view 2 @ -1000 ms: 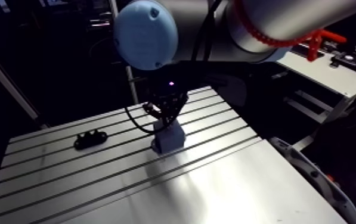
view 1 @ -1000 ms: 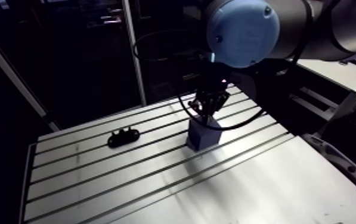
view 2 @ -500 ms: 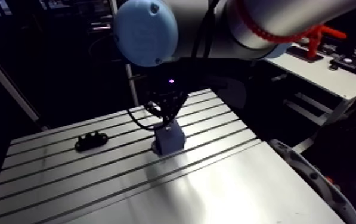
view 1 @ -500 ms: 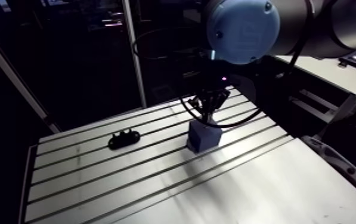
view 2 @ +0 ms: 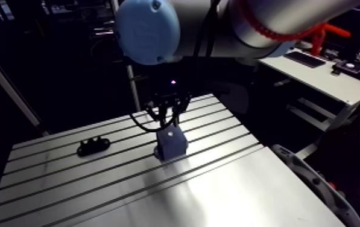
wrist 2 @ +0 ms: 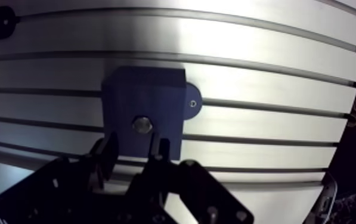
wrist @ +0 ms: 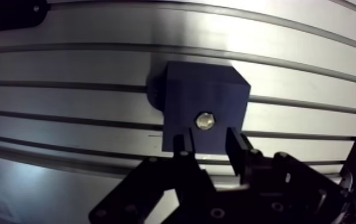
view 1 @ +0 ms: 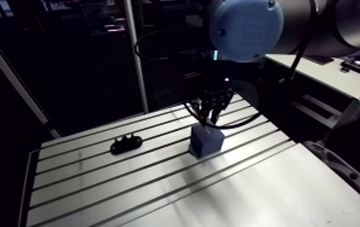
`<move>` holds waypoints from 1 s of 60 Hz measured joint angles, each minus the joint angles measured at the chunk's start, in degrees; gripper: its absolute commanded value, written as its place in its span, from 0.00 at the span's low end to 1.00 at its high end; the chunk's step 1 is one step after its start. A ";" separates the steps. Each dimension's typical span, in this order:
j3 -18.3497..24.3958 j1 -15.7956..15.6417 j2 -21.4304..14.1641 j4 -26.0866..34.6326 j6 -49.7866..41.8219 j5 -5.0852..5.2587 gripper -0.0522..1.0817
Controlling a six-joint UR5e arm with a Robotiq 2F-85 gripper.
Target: Pick up the M10 bolt and insert it into the hex recess until seated.
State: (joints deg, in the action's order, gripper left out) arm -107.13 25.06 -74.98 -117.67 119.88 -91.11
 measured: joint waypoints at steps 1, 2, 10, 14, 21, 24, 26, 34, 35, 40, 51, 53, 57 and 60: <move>0.10 0.00 -0.07 0.31 -0.06 -0.01 0.05; 0.18 0.00 -0.13 0.52 -0.10 -0.01 0.05; 0.90 -0.08 -0.76 2.41 -0.38 -0.07 0.05; 1.46 -0.11 -1.14 3.59 -0.87 -0.11 0.05; 2.86 -0.15 -1.72 5.67 -2.84 -0.29 0.05; 3.85 -0.22 -2.04 6.94 -4.24 -0.50 0.05; 4.34 -0.29 -2.18 7.61 -4.85 -0.61 0.05; 7.35 -1.32 -2.60 11.49 -7.56 -1.07 0.05; 7.73 -1.50 -2.63 11.92 -7.82 -1.10 0.05; 9.73 -2.49 -2.69 14.02 -9.02 -1.25 0.05; 13.82 -4.68 -2.64 17.49 -11.14 -1.38 0.05; 14.63 -5.10 -2.63 18.10 -11.50 -1.40 0.05; 16.08 -5.86 -2.63 19.29 -12.13 -1.41 0.05; 17.24 -6.45 -2.63 20.26 -12.65 -1.42 0.05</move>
State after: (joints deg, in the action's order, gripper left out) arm -89.88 18.61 -77.61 -97.42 107.23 -92.54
